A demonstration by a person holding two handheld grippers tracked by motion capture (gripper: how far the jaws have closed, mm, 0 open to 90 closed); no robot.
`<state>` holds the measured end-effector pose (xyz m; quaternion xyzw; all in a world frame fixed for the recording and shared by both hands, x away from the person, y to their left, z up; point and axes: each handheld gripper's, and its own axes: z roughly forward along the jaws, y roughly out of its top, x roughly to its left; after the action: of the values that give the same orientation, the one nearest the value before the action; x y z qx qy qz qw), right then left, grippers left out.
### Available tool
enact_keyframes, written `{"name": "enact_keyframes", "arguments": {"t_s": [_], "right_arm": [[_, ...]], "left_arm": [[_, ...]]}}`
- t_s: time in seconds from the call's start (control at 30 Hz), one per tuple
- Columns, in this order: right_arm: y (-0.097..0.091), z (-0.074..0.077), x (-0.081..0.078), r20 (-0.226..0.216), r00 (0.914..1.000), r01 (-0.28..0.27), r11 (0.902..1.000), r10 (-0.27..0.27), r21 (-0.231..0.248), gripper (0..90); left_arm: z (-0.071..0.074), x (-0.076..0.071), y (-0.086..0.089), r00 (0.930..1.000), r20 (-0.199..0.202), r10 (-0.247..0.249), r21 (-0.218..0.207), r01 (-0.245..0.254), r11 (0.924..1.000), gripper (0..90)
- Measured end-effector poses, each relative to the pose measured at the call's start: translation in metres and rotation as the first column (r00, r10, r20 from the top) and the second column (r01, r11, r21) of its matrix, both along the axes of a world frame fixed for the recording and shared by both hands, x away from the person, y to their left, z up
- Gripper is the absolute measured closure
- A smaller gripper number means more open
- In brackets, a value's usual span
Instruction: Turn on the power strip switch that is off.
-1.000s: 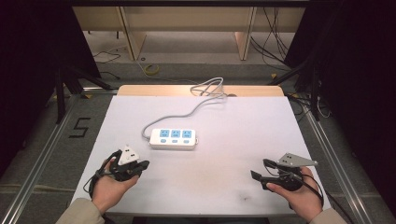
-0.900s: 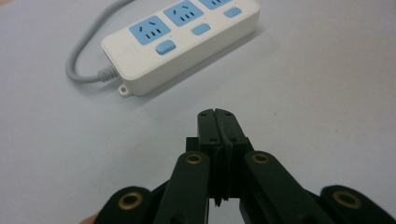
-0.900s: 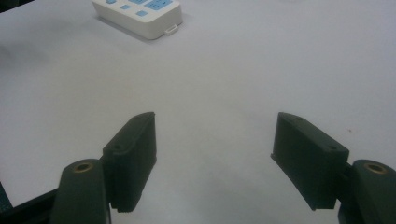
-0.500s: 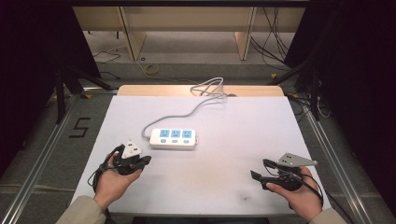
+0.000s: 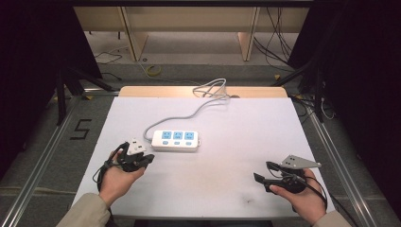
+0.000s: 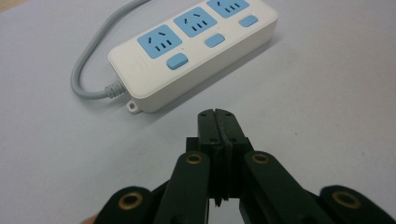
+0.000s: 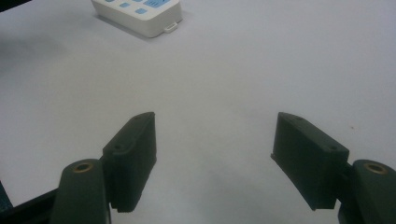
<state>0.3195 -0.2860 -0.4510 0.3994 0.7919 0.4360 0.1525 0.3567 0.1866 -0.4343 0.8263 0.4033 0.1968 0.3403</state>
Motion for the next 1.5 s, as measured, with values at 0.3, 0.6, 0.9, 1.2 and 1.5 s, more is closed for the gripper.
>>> {"name": "enact_keyframes", "arguments": {"t_s": [0.3, 0.6, 0.9, 1.2, 1.5], "right_arm": [[0.0, 0.0, 0.0, -0.001, 1.0, -0.002, 1.0, 0.002, 0.001, 30.7], [0.0, 0.0, 0.0, 0.001, 1.0, -0.002, 1.0, 0.002, 0.0, 30.7], [0.001, -0.001, 0.001, -0.004, 1.0, -0.005, 1.0, 0.005, -0.004, 30.9], [0.0, -0.001, 0.0, -0.004, 1.0, -0.004, 1.0, 0.004, -0.004, 30.9], [0.0, -0.001, 0.0, -0.002, 1.0, -0.004, 1.0, 0.004, -0.004, 30.9]], "left_arm": [[0.002, 0.005, -0.001, 0.9997, -0.016, 0.021, 0.003, -0.021, 0.9998, 89.9], [0.003, 0.01, -0.002, 0.9992, -0.023, 0.033, 0.004, -0.033, 0.9994, 89.9], [0.004, 0.015, -0.005, 0.999, -0.023, 0.037, 0.002, -0.037, 0.9993, 89.9], [0.004, 0.02, -0.009, 0.9991, -0.024, 0.036, 0.009, -0.036, 0.9993, 89.9], [0.005, 0.025, -0.011, 0.999, -0.029, 0.033, 0.015, -0.032, 0.9994, 89.9]]}}
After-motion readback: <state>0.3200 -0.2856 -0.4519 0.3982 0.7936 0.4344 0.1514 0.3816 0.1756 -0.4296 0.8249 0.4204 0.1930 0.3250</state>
